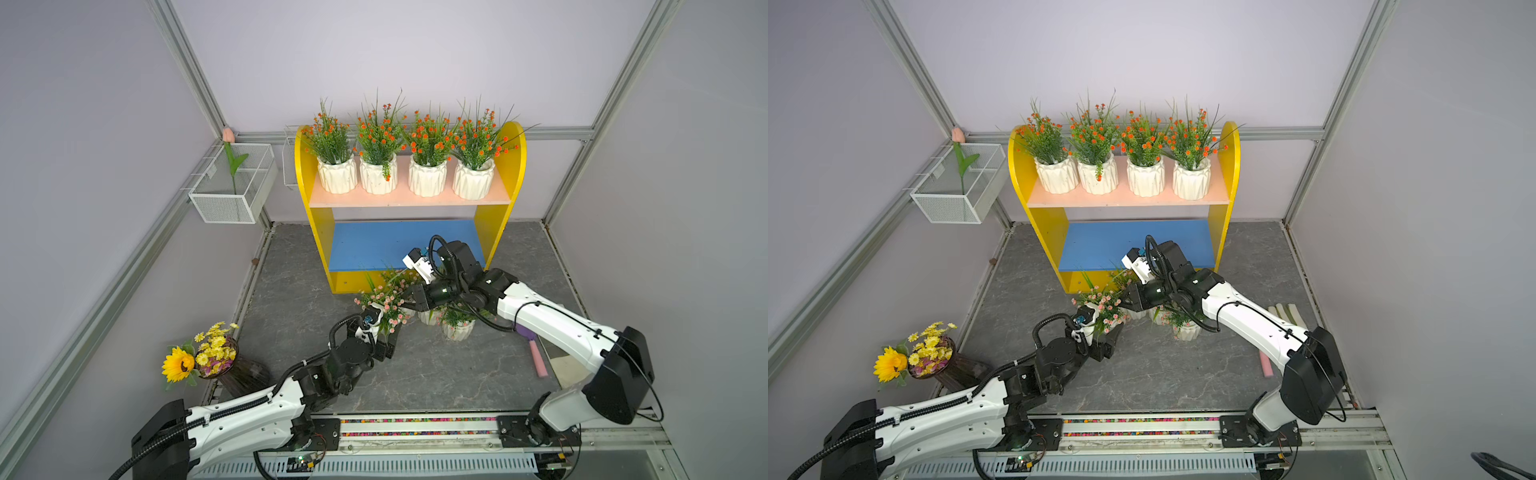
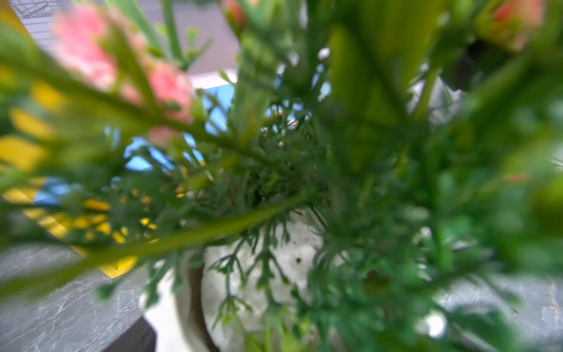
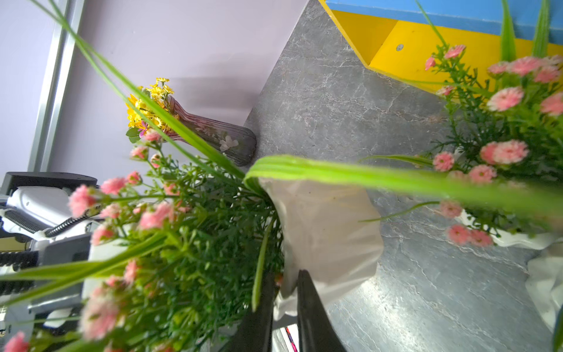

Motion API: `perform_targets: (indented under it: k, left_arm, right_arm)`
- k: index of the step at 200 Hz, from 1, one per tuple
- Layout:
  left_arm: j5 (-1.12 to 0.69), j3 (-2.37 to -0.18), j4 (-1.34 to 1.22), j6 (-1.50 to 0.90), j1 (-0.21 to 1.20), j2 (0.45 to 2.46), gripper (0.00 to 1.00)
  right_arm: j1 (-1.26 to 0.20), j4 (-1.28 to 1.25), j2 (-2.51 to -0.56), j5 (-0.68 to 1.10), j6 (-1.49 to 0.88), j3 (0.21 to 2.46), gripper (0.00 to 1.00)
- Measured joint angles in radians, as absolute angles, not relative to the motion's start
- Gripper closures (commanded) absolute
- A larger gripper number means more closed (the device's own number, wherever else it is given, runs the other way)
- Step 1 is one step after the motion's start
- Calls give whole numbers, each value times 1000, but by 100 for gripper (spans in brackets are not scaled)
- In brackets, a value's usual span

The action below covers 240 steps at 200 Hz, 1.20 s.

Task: Place the baby's breath potted plants on the rack by color
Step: Pick up the baby's breath potted plant from the center of the board, then place the baby's breath potted plant on the rack.

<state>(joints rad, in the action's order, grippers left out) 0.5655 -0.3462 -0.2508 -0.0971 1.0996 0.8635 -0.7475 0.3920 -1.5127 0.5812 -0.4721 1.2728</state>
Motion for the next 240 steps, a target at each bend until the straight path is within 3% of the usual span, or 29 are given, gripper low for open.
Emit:
perform_targets:
  k: [142, 240]
  left_arm:
    - [673, -369, -249, -112, 1096, 863, 60]
    - [685, -474, -251, -116, 959, 940, 60]
  right_arm:
    - [-635, 431, -1303, 566, -472, 1165, 80]
    - [-596, 464, -1227, 539, -472, 1099, 79]
